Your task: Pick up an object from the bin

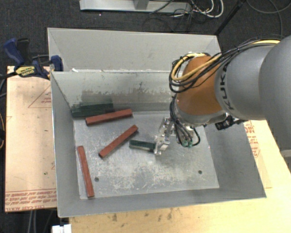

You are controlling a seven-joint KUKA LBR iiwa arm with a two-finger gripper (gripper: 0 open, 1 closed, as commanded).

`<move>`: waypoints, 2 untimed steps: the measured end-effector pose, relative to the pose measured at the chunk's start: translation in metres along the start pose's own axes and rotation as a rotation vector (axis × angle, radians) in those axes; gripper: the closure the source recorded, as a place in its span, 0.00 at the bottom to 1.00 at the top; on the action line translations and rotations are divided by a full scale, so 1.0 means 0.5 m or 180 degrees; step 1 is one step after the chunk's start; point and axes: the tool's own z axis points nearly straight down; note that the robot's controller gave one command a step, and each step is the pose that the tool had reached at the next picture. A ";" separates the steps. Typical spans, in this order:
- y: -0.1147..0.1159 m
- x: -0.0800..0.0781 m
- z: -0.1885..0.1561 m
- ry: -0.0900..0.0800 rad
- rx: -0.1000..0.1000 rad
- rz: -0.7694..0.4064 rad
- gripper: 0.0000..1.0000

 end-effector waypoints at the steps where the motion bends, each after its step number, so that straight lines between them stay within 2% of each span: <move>1: 0.000 0.000 0.000 0.0000 0.0000 -0.0001 1.00; 2: 0.000 0.007 -0.015 0.0015 0.0003 0.0001 1.00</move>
Offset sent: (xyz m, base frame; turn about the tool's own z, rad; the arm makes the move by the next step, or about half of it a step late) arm -0.0090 0.0029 0.0469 0.0007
